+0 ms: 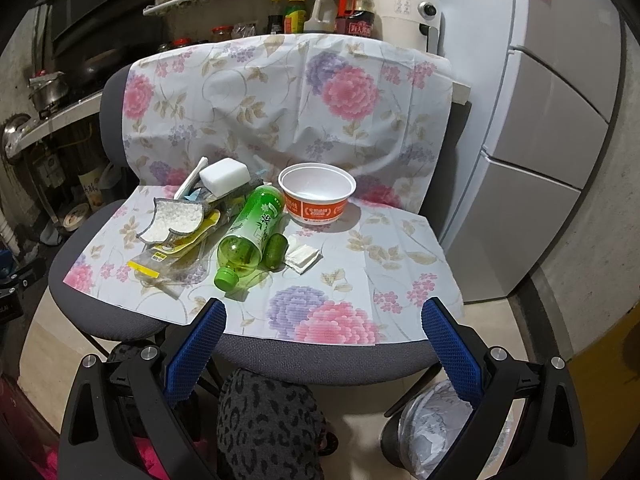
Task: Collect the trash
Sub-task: 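Grasp the bubble-wrap pouch with the left tool while the right tool grasps the green bottle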
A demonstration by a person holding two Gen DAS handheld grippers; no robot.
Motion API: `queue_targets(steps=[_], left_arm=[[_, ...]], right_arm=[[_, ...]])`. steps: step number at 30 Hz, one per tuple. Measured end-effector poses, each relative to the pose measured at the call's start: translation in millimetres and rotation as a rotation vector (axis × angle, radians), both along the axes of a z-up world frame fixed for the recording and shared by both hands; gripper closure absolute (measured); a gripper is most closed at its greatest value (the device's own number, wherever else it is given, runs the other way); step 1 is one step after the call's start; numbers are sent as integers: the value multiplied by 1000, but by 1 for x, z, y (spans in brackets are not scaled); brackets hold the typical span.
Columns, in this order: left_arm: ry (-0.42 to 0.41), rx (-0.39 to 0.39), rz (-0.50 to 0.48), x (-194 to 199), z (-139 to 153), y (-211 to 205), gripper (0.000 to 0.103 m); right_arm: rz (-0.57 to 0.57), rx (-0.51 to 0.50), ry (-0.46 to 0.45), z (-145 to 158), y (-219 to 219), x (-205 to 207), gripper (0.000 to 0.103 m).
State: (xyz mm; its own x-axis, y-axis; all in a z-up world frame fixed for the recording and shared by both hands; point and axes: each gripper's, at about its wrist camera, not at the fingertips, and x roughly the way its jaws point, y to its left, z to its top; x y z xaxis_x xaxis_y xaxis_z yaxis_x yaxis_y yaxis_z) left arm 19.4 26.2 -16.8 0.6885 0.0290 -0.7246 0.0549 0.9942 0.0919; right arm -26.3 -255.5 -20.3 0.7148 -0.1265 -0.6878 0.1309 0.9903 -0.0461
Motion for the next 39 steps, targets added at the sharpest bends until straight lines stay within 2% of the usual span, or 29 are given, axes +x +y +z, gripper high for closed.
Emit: queue_targets(steps=[11,17,21,22,23,26,30,33,34,36,39], left_arm=[[40,-45,-1,28,-30,6,7],[52,-46,6,50,-46,9,7],[110,-45,-46,70,-64,6,7],[118,-39,-53,76,-68,4,7],[120,-29,-53,80,-72,2,7],[103,26,-77,91,-82,-11,7],[132,-46,-165,111,-90,-27,7],[120,-30,-207,128,-91,-47,7],[112,-24,-225,134,-93,-54,8],[119,-21,-238,144,-96,-63,28],[136,15,-274,156,-104,-77,47]], right_arm=[[101,17,21,-24,5,37,6],[115,-24,9,-35,10,59,6],[126,6,12,-42,8,77,6],[149,30,-11,-43,6,81,6],[172,51,-26,-44,5,84,6],[185,56,1,-51,3,96,6],[168,23,-17,-54,0,105,6],[151,15,-17,-58,-7,111,6],[144,19,-16,-59,-11,113,6],[121,31,-11,-61,-18,117,6],[103,69,-4,-63,-31,123,7]])
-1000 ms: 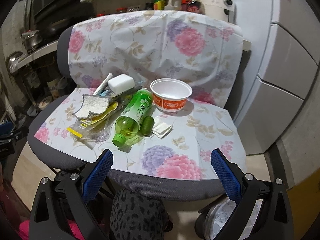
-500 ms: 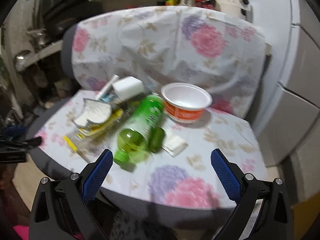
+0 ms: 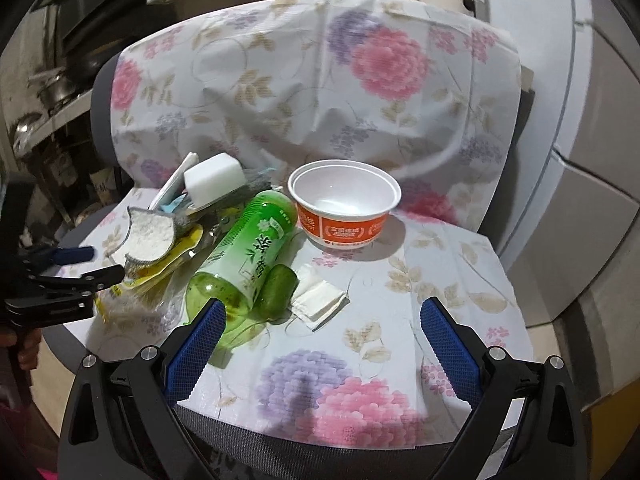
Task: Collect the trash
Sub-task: 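Grasp the bubble-wrap pouch with the left tool while the right tool grasps the green bottle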
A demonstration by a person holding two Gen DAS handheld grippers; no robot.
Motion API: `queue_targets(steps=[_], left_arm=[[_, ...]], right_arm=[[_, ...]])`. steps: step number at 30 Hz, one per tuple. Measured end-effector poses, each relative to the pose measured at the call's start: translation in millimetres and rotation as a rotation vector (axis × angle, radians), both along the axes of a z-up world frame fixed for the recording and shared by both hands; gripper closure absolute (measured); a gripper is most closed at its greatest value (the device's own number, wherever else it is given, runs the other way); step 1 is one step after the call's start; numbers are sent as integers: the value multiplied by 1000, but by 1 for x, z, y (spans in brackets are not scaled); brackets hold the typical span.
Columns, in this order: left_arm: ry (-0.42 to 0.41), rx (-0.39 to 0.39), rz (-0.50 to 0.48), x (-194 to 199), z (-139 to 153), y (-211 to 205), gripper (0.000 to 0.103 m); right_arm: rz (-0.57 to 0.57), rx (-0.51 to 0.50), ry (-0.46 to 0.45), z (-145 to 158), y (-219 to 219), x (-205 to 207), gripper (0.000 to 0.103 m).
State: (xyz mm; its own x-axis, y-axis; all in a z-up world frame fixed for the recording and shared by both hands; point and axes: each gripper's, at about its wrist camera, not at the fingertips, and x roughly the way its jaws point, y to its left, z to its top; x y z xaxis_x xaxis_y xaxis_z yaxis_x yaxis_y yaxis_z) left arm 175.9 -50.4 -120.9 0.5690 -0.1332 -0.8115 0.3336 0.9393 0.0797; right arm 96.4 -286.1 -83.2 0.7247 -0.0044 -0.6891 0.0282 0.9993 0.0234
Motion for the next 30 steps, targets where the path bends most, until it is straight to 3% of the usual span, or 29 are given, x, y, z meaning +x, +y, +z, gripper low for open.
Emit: queue_targets(steps=[4,7,10,14,22,24,25,26,28,30], left_arm=[[25,39,-57,13,-15,-12,57],[29,30,-92,22,-18,-17,74],[45,17,-131,27,-19,-21,101],[-11,-65,-116,20,5,-7,101],[-143,-232,69,-28,61,65,102],[-166,-244,110,-39,63,75,102],[-174,-243,135,-45,61,79,102],[-176,-240,147,-48,60,81,102],[-164,-255,158,-51,53,85,102],[-155,-269,159,-51,48,87,102]], right_arm=[[-7,8,1,-1,-7,2,7],[-5,12,2,-1,-9,2,7],[-11,13,15,-2,-10,3,7],[-20,11,4,2,-10,0,7],[1,17,14,-4,-1,-2,9],[22,17,33,-13,5,1,15],[31,19,40,-17,8,1,40],[35,20,51,-21,10,2,52],[31,32,75,-30,14,7,62],[29,36,73,-33,16,9,64]])
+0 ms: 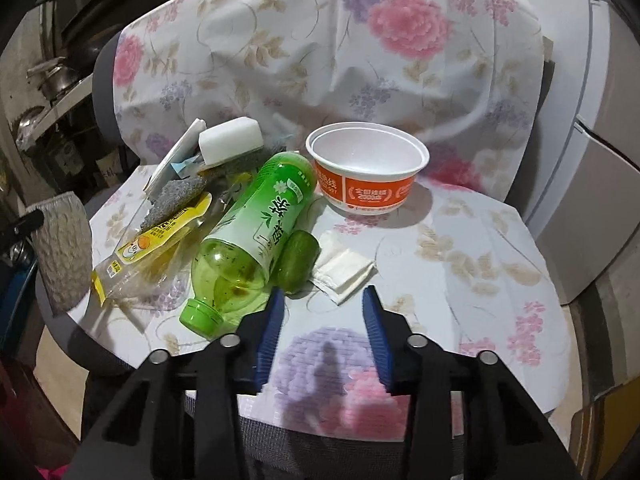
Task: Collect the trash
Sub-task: 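Grasp the bubble-wrap pouch with the left tool while the right tool grasps the green bottle, then carry pouch and bottle to the bin and open both tools to drop them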
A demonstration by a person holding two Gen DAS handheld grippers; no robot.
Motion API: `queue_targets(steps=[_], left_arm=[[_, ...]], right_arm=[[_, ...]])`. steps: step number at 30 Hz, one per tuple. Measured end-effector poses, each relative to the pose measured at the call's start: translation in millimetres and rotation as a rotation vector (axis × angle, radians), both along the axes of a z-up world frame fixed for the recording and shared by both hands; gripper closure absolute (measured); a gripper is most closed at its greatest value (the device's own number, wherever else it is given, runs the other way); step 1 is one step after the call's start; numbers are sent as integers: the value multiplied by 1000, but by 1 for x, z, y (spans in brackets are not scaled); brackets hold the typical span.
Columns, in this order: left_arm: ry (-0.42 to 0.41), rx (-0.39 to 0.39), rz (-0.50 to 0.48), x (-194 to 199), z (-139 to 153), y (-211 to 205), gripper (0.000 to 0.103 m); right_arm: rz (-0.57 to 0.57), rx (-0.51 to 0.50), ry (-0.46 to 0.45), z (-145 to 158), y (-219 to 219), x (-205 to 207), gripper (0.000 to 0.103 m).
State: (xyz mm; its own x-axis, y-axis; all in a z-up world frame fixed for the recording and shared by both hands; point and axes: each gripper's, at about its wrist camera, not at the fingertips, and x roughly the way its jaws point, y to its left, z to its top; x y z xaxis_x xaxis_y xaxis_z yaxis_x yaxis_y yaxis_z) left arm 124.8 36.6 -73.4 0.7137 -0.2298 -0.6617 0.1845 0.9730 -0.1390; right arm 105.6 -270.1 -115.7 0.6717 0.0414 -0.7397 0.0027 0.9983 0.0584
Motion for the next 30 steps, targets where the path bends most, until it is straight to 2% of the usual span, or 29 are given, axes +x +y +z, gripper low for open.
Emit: queue_targets(steps=[3,5,6,7,10,15,19,21,23,26,30], left_arm=[[-9,4,8,5,-5,1,102],[-14,-2,11,9,-6,1,102],[-17,0,14,12,-6,0,102],[-21,5,16,15,-6,-1,102],[-15,2,17,25,-8,-1,102],[0,-2,29,34,-14,6,102],[17,14,38,38,-19,10,102],[21,13,37,38,-20,10,102],[21,9,37,38,-19,12,102],[12,5,43,35,-15,14,102],[-26,31,52,26,-2,15,102]], right_arm=[[-4,25,-7,1,1,6,61],[1,64,-12,5,3,17,50],[4,77,-14,8,7,25,39],[7,83,-16,9,10,31,33],[38,69,-9,6,33,65,33],[12,9,78,-20,55,119,33],[0,-5,122,-35,63,140,24],[1,-12,141,-40,69,146,26],[-10,-27,148,-41,72,146,40],[-41,0,118,-31,68,140,44],[-36,57,31,2,58,111,46]])
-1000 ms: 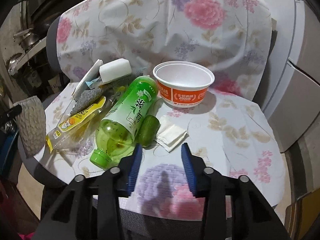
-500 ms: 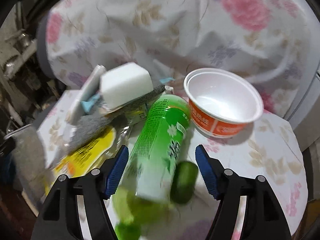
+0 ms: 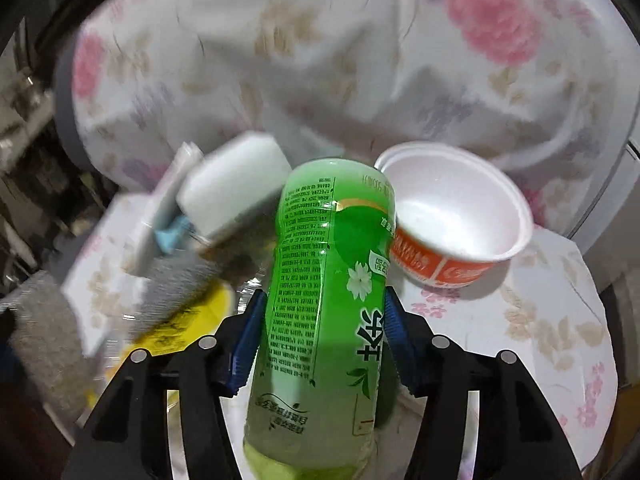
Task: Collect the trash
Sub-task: 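Carry pouch and bottle to the bin and open both tools to drop them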
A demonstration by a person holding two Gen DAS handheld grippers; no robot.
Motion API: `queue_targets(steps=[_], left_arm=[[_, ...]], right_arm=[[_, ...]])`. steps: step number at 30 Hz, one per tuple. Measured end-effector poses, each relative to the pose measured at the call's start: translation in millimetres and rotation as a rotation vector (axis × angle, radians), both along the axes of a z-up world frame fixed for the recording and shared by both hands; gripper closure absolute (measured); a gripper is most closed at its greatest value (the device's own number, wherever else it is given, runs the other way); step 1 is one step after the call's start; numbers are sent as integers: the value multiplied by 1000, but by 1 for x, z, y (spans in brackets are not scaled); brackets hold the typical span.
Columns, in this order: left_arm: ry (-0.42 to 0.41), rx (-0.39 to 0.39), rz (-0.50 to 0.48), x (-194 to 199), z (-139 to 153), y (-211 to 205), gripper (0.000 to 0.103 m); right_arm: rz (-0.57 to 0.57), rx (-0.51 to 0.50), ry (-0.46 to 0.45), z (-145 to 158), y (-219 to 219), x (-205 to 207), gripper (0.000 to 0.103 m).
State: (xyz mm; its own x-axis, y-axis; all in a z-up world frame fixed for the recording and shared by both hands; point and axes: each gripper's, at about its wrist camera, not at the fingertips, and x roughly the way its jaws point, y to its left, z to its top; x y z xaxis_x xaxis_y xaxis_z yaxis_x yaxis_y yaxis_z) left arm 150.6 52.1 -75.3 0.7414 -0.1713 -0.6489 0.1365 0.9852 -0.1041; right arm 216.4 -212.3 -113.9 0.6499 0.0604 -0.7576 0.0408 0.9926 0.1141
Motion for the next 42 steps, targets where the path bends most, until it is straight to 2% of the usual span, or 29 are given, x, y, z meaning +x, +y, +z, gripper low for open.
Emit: queue_targets(steps=[3,5,9,13,17,23,27,31,34,35,36,38,42], left_arm=[[-34,-4,-25,-13,14,-3,102],[-55,-39,-77,-24,26,-10,102],[-87,-121,-240,-49,47,-41,102],[-125,-156,-443,-81,62,-102,102],[-133,-150,-631,-109,59,-178,102],[-64,-164,-964,-160,19,-314,102],[-23,-127,-1133,-193,-17,-384,102],[65,-117,-1232,-206,-56,-434,102],[126,-88,-1260,-208,-82,-465,101],[132,-75,-1255,-208,-88,-476,94],[147,-65,-1254,-206,-95,-483,73],[176,-68,-1237,-199,-107,-494,47],[231,-67,-1204,-183,-120,-502,44]], right_arm=[[18,29,-64,26,-10,-32,46],[21,38,-102,40,-24,-57,46],[-16,45,-180,65,-55,-112,46],[-107,13,-248,83,-98,-170,45],[-229,-40,-274,84,-145,-231,45],[-461,-74,-207,53,-228,-321,45],[-600,-45,-139,21,-277,-372,45],[-696,11,-79,-13,-307,-400,45],[-733,46,-37,-38,-325,-409,45],[-745,58,-22,-48,-332,-409,45],[-752,73,-9,-58,-339,-409,45],[-764,96,14,-74,-349,-403,45],[-783,137,67,-108,-364,-397,45]])
